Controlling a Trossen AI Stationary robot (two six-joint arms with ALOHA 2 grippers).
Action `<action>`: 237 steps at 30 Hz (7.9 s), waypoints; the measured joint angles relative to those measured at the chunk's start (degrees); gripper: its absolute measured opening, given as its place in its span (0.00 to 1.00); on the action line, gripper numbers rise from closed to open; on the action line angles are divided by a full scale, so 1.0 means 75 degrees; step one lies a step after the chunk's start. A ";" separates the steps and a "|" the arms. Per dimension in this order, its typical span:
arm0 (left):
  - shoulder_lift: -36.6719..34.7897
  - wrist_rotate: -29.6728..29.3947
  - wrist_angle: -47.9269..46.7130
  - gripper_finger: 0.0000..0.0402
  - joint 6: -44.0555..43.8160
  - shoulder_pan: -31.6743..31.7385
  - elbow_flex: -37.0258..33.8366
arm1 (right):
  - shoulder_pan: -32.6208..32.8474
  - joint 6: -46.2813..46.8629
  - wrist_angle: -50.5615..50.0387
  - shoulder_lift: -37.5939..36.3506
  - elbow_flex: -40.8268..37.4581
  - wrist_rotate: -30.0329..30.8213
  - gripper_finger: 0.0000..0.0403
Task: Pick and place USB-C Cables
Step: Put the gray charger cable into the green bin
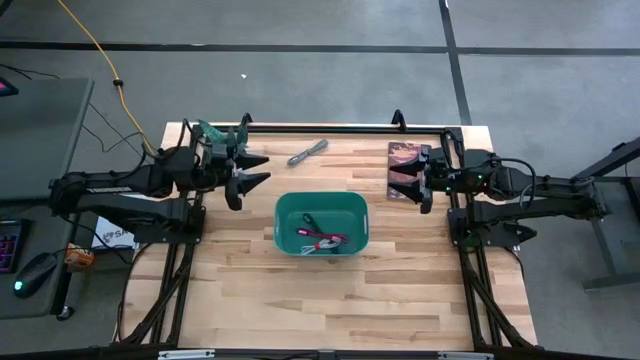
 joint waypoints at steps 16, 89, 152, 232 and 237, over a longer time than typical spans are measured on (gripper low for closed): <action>0.0026 0.0003 0.0072 0.55 0.0173 0.0000 0.0003 | 0.0001 0.0025 0.0003 0.0000 0.0000 0.0000 0.66; 1.0206 0.0085 -0.5168 0.07 -0.0150 0.3591 0.5117 | 0.0001 0.1237 0.0000 0.0000 0.0000 0.0003 0.66; 0.3453 -0.2171 0.4295 0.00 0.0092 -0.2946 -0.0627 | 0.0000 0.0975 0.0087 0.0003 0.0000 -0.0118 0.66; 0.9142 -0.0857 -0.5756 0.24 0.2837 -0.1343 0.4596 | 0.0000 0.0975 -0.0006 0.0009 0.0000 0.0017 0.66; 0.9142 -0.0854 -0.5756 0.33 0.2837 -0.1343 0.4596 | 0.0000 0.0974 -0.0006 0.0009 0.0000 0.0015 0.66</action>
